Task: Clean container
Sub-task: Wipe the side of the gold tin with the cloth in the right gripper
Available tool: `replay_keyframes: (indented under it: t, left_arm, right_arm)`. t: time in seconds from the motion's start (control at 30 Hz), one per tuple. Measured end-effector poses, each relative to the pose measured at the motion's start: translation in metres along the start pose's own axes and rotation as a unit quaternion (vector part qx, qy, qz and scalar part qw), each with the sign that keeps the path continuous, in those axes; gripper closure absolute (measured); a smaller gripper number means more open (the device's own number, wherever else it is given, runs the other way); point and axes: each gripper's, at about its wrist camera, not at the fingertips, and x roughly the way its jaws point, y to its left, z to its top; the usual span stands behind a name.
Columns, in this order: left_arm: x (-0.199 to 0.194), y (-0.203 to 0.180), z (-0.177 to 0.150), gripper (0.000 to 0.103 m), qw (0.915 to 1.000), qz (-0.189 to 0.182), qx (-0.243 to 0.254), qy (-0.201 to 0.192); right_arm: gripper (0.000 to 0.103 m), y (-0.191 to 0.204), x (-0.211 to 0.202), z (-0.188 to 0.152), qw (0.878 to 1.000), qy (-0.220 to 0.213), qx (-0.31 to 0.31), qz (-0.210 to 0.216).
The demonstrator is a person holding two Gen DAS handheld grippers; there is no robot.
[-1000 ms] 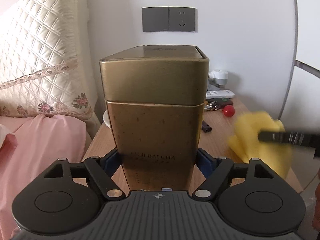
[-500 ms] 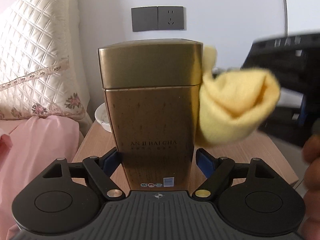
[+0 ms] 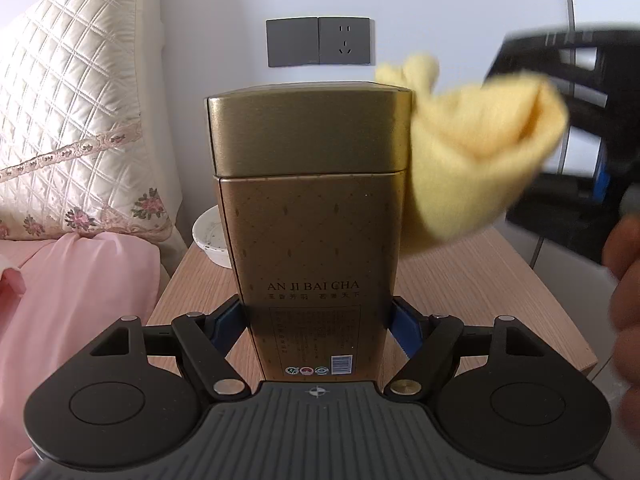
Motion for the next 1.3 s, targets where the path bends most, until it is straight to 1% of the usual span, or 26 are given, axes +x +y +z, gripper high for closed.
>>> replay_keyframes:
  t: [0.1, 0.2, 0.3, 0.43, 0.5, 0.63, 0.7, 0.8, 0.9, 1.07, 1.13, 1.2, 1.23, 1.27, 1.3]
  left_arm:
    - [0.000, 0.000, 0.000, 0.024, 1.0000, -0.001, 0.000, 0.000]
    - [0.000, 0.001, -0.001, 0.024, 1.0000, -0.001, 0.000, -0.001]
    - [0.000, 0.002, -0.001, 0.024, 1.0000, -0.002, -0.001, -0.001]
    - [-0.001, 0.003, -0.001, 0.024, 1.0000, -0.003, -0.001, -0.001]
    - [-0.001, 0.003, -0.001, 0.024, 1.0000, -0.003, 0.000, -0.001]
    - [-0.001, 0.006, -0.002, 0.024, 1.0000, -0.005, 0.001, -0.001]
    - [0.002, -0.008, 0.001, 0.024, 0.9999, 0.009, -0.006, 0.000]
    - [0.002, -0.010, 0.001, 0.024, 0.9999, 0.013, -0.006, 0.001]
    - [0.003, -0.010, 0.001, 0.024, 0.9999, 0.015, -0.005, 0.001]
    - [0.002, -0.008, 0.001, 0.024, 0.9999, 0.011, -0.004, 0.001]
    - [0.002, -0.008, 0.000, 0.024, 0.9999, 0.010, -0.002, 0.001]
    - [0.002, -0.009, -0.001, 0.024, 0.9999, 0.010, -0.001, 0.000]
    - [0.002, -0.009, -0.001, 0.024, 0.9999, 0.011, 0.000, 0.000]
    - [0.002, -0.010, -0.001, 0.024, 0.9999, 0.011, 0.001, 0.001]
    - [0.002, -0.010, -0.001, 0.024, 0.9999, 0.013, 0.002, 0.001]
  right_arm:
    - [0.084, -0.017, 0.005, -0.006, 1.000, 0.010, 0.001, -0.021]
    - [0.084, -0.031, 0.008, -0.008, 0.999, 0.018, 0.019, -0.022]
    - [0.083, -0.019, 0.009, -0.001, 1.000, 0.017, 0.003, -0.017]
    - [0.082, 0.005, 0.005, 0.012, 1.000, 0.004, -0.017, 0.016]
    - [0.082, 0.008, 0.004, 0.015, 0.999, -0.002, -0.018, 0.026]
    - [0.083, -0.009, 0.009, 0.009, 1.000, 0.002, 0.001, 0.018]
    - [0.083, -0.021, 0.012, 0.004, 1.000, 0.011, 0.013, 0.002]
    - [0.083, -0.035, 0.013, -0.001, 0.999, 0.019, 0.030, -0.008]
    - [0.083, -0.026, 0.012, 0.004, 1.000, 0.020, 0.018, -0.007]
    - [0.082, 0.005, 0.008, 0.020, 0.999, 0.005, -0.012, 0.033]
    - [0.082, 0.011, 0.008, 0.021, 0.999, 0.002, -0.019, 0.036]
    - [0.082, 0.006, 0.009, 0.018, 0.999, 0.000, -0.021, 0.034]
    - [0.082, -0.001, 0.009, 0.016, 0.999, -0.002, -0.009, 0.039]
    - [0.082, -0.007, 0.010, 0.015, 0.999, -0.002, 0.000, 0.035]
    - [0.082, -0.013, 0.011, 0.013, 1.000, 0.002, 0.003, 0.021]
